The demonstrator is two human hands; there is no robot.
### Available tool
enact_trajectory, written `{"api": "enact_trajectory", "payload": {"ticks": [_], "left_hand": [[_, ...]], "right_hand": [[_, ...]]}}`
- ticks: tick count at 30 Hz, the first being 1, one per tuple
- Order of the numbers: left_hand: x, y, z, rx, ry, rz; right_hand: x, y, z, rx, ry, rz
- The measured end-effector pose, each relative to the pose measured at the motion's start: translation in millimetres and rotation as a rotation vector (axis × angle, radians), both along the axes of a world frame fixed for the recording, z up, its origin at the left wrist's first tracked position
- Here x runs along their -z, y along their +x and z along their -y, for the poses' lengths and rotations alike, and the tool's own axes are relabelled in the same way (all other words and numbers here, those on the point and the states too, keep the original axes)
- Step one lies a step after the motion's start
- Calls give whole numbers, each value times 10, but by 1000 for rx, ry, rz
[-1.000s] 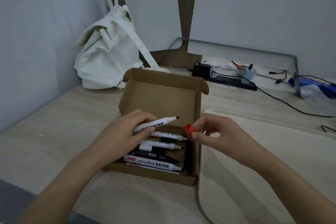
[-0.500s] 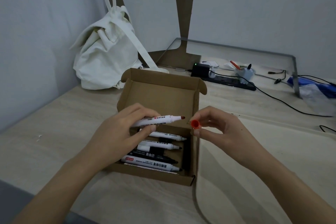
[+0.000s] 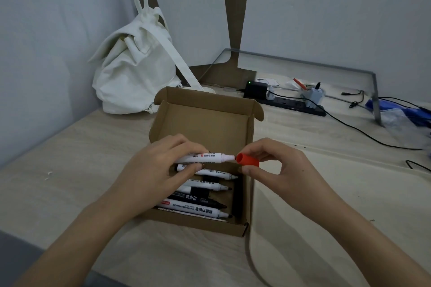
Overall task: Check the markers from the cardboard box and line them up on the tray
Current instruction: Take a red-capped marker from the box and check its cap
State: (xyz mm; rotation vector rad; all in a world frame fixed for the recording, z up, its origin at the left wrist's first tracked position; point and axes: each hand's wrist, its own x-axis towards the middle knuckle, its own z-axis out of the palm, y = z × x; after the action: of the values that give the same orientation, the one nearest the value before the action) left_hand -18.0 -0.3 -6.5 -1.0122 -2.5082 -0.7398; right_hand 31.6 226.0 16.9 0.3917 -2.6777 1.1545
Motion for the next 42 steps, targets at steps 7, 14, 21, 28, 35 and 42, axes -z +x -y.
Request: {"api": "enact_trajectory", "payload": {"ticks": [7, 14, 21, 28, 35, 42], "left_hand": [[21, -1, 18, -22, -38, -22], [14, 0, 24, -6, -20, -19], [13, 20, -51, 42, -91, -40], [-55, 40, -87, 65, -99, 298], [-100, 28, -174, 259, 50, 891], [-156, 24, -200, 278, 77, 998]], "right_hand": [[-16, -5, 5, 21, 76, -86], [-13, -6, 25, 38, 157, -80], [11, -16, 96, -15, 285, -165], [47, 33, 17, -153, 406, -200], [89, 81, -8, -243, 535, -239], [32, 45, -33, -284, 507, -162]]}}
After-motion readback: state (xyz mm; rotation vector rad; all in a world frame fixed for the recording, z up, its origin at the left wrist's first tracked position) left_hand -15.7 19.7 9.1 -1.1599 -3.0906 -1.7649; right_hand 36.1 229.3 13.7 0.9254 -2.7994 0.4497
